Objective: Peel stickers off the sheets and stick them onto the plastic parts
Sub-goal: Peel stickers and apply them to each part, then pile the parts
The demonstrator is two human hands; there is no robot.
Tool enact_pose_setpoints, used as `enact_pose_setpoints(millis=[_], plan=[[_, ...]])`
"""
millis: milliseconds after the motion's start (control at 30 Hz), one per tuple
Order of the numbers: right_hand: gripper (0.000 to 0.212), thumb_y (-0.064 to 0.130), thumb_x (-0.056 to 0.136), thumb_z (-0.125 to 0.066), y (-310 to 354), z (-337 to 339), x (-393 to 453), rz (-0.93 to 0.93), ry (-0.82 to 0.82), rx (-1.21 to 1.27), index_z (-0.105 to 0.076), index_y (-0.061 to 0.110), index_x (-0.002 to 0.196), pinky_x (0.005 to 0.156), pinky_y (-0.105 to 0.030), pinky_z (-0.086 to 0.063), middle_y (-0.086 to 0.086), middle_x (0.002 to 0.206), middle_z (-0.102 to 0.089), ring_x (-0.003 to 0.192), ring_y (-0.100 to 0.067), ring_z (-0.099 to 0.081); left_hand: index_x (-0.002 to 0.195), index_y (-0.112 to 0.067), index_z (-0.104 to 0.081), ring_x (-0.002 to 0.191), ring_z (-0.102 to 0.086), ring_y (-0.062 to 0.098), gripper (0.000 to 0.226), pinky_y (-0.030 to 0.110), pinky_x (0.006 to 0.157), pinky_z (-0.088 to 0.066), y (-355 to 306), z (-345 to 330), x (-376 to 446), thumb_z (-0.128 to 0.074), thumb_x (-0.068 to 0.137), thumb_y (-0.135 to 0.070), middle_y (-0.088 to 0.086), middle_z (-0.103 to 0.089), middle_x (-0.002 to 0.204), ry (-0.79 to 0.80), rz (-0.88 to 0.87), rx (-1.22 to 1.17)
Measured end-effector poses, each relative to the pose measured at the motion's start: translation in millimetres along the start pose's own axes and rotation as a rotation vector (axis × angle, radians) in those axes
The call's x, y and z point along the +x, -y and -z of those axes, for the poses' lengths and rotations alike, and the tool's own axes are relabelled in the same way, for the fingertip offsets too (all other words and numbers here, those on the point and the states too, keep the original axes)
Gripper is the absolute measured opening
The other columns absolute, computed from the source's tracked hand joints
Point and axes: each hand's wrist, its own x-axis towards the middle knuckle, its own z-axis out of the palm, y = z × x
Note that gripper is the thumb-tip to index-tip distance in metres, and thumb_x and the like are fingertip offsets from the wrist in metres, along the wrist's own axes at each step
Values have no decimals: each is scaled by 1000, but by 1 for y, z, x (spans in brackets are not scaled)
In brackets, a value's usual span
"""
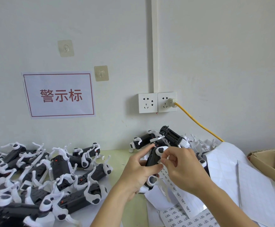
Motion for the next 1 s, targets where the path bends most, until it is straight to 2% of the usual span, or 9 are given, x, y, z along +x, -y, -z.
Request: enact_pose_setpoints(millis=[267, 367, 533, 633, 767, 833, 900, 967, 1000], plan=[[22, 19, 92, -65, 3, 1, -1, 30, -15, -65, -61, 31, 74, 52, -26, -39, 22, 55, -54, 52, -9, -48, 138, -39, -54, 66, -67, 21, 68, 19, 66, -52, -1, 0, 0, -80, 82, -11, 14, -75, 99, 3, 3, -1], [22, 19, 93, -64, 5, 1, -1, 38, -14, -81, -61, 31, 75, 51, -22, -36, 27, 55, -53, 52, -7, -49, 137, -41, -54, 67, -67, 20, 66, 19, 65, -53, -1, 0, -1, -79, 83, -13, 14, -75, 99, 0, 3, 4], [16, 20, 93, -64, 7, 1, -1, 61, -29, -114, -66, 27, 79, 52, -26, -40, 29, 55, -52, 54, -7, -49, 128, -44, -60, 66, -67, 21, 53, 22, 64, -53, -2, -2, -1, -77, 86, -16, 9, -75, 85, -26, -1, -29], [14, 21, 93, -65, 8, 1, -1, 70, -35, -127, -68, 25, 81, 55, -29, -44, 32, 56, -52, 57, -3, -51, 120, -47, -63, 66, -68, 20, 47, 22, 63, -52, -2, -3, -1, -74, 88, -14, 5, -76, 82, -41, -7, -37], [10, 24, 94, -65, 9, -1, -1, 72, -48, -155, -72, 25, 87, 54, -22, -36, 43, 62, -49, 66, 7, -52, 120, -44, -64, 64, -68, 21, 45, 22, 63, -53, -2, -3, -1, -72, 89, -12, 6, -75, 81, -72, -18, -18], [9, 25, 93, -66, 10, -2, -1, 73, -74, -165, -74, 26, 88, 53, -22, -34, 40, 59, -50, 64, 6, -52, 119, -44, -64, 62, -67, 21, 45, 21, 61, -53, -2, -4, -1, -71, 89, -12, 7, -74, 80, -89, -26, -5], [8, 25, 91, -69, 12, -2, -2, 79, -107, -176, -76, 27, 88, 53, -23, -35, 28, 51, -50, 56, 0, -50, 118, -45, -63, 61, -66, 21, 44, 20, 60, -52, -2, -4, -1, -70, 89, -12, 7, -73, 77, -97, -38, 12], [7, 25, 89, -72, 13, -3, -3, 84, -137, -193, -77, 27, 86, 53, -24, -38, 14, 41, -41, 47, -3, -44, 116, -46, -63, 60, -65, 21, 44, 20, 60, -52, -2, -4, -2, -69, 90, -12, 7, -72, 75, -95, -48, 24], [6, 25, 87, -73, 13, -3, -3, 85, -148, -201, -78, 28, 84, 53, -24, -39, 13, 39, -35, 45, -4, -41, 115, -47, -64, 60, -65, 21, 43, 20, 60, -53, -2, -4, -2, -68, 90, -12, 8, -71, 75, -94, -51, 25]])
